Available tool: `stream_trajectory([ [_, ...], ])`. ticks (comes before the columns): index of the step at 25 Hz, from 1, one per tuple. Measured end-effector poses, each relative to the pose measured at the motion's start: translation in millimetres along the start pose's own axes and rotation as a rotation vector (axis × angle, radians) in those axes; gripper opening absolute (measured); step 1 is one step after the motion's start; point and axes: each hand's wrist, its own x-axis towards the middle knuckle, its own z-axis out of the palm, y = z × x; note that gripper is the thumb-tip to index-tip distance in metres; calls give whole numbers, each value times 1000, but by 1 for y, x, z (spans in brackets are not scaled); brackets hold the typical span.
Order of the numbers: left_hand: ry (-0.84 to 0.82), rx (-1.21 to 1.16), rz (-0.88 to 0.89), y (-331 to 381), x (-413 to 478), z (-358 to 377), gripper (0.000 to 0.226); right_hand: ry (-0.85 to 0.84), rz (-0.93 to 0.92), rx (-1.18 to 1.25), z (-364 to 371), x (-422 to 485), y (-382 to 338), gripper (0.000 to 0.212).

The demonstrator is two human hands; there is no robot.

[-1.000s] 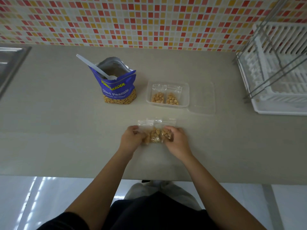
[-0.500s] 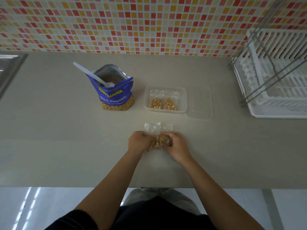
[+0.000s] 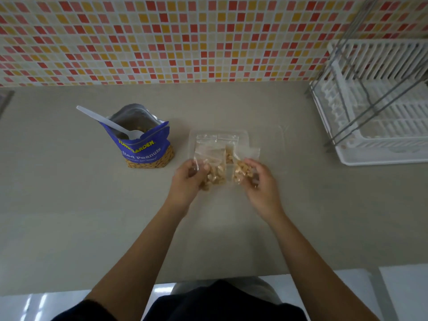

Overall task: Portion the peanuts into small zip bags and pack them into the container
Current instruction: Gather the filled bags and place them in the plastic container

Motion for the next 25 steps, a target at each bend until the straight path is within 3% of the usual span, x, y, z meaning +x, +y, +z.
stream_trajectory([
  [6,41,325,-57,31,85,37,6,-170,123,-342,3,84,-19,52],
  [10,43,683,-19,30,90,45,22,-282,124,-468,12,92,-18,52],
  [14,88,801,56,31,87,40,23,-384,86,-564,11,96,-23,54],
  [19,208,862,58,31,89,29,31,-350,-33,-760,12,95,-24,43],
  [22,154,863,28,29,86,30,47,-310,-13,-830,13,92,-21,36],
  [25,86,1124,127,23,84,30,40,-287,-73,-809,12,92,-21,39],
])
